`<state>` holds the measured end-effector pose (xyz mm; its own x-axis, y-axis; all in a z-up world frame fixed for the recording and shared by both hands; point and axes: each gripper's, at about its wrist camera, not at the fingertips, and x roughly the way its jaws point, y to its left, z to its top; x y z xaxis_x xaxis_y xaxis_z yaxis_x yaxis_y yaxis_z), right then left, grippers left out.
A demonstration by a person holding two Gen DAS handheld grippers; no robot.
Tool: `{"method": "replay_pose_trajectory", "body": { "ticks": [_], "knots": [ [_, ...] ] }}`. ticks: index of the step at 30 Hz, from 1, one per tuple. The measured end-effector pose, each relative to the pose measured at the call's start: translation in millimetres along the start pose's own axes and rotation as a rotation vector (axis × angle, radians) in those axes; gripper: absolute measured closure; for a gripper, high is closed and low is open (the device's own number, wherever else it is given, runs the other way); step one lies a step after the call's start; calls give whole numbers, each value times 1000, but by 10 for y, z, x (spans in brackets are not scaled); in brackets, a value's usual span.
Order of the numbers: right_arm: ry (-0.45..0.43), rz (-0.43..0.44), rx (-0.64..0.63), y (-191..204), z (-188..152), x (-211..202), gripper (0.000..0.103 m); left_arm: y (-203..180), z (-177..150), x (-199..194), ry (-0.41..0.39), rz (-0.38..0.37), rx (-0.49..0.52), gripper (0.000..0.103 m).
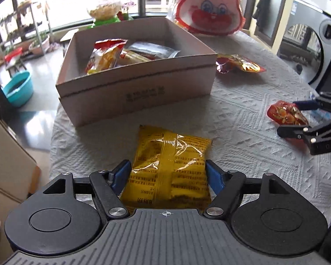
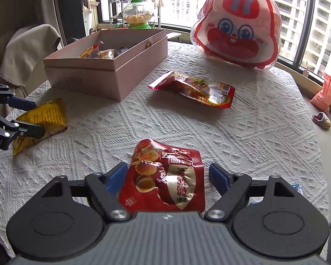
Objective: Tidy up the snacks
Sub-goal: 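Grasp the second yellow bag on the table with the left tool, then carry the yellow bag and red egg-roll bag into the pink box and release both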
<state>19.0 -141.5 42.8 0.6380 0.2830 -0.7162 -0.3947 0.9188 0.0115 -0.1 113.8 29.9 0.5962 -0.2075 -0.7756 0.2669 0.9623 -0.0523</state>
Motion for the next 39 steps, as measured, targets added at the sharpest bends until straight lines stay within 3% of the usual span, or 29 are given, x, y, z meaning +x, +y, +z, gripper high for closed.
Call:
{"method": "replay_pose_trajectory", "body": {
  "ticks": [5, 8, 12, 15, 18, 21, 23, 29, 32, 33, 36, 37, 39],
  "knots": [
    [15, 14, 11, 11, -38, -14, 8, 56, 64, 36, -33, -11, -70, 29],
    [61, 45, -18, 7, 14, -11, 6, -29, 72, 3, -57, -45, -70, 30],
    [98, 28, 38, -50, 141, 27, 14, -210, 69, -115, -102, -72, -40, 30],
    [126, -13, 0, 21, 211, 96, 15, -309, 59, -208, -125, -69, -26, 30],
    [140, 23, -58, 121, 263, 18, 32, -357, 55, -318, -139, -61, -23, 30],
    [131, 62, -56, 128, 338, -103, 32, -379, 98, -457, -176, -60, -15, 30],
    [59, 106, -25, 89, 564, -390, 32, -391, 160, -578, -215, -60, -3, 30],
    [-230, 65, -75, 104, 1138, -1075, 32, -94, 707, -851, -403, 3, -16, 30],
    [-280, 52, -72, 97, 1360, -1139, 32, 310, 1155, -695, -486, 41, -125, 30],
    [-280, 51, -64, 93, 1411, -1117, 32, 425, 1280, -556, -479, 42, -145, 30],
    [-223, 71, -29, 76, 1529, -956, 32, 783, 1544, 88, -352, -1, -244, 31],
    [-200, 82, -27, 86, 1560, -882, 32, 865, 1553, 231, -358, -26, -285, 33],
    [-186, 82, -30, 106, 1595, -758, 32, 966, 1514, 260, -461, -97, -338, 33]
  ]
}}
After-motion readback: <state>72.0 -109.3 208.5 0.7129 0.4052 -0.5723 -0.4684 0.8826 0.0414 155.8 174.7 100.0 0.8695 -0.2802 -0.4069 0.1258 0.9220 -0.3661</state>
